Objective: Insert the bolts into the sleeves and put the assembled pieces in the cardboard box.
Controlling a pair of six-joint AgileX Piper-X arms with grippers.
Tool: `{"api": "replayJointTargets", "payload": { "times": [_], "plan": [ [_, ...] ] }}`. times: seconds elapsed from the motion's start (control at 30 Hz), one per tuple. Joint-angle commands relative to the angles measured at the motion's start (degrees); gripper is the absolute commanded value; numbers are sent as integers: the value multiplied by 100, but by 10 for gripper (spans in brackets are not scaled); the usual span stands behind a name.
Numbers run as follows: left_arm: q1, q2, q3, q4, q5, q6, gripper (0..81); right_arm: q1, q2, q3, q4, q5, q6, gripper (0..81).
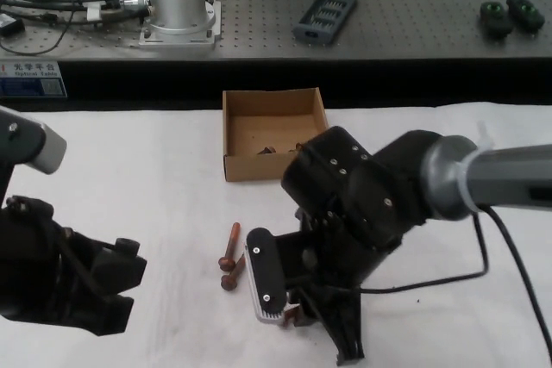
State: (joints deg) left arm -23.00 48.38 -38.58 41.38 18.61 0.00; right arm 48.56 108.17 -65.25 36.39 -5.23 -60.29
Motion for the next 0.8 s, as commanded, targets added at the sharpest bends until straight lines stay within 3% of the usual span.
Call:
{"api": "replayJointTargets", "payload": {
  "times": [0.0, 0.53, 0.77],
  "plan": [
    [-1, -130, -24, -119, 16, 37, 6, -46, 108, -265, 23, -17, -147, 205],
    [-1, -616, -7, -76, 16, 0, 6, -143, 319, -522, 1047, 206, -225, 200],
    [-1, -616, 8, 306, 16, -99, 6, -313, 319, -522, 1073, 451, -346, 28]
  ]
}}
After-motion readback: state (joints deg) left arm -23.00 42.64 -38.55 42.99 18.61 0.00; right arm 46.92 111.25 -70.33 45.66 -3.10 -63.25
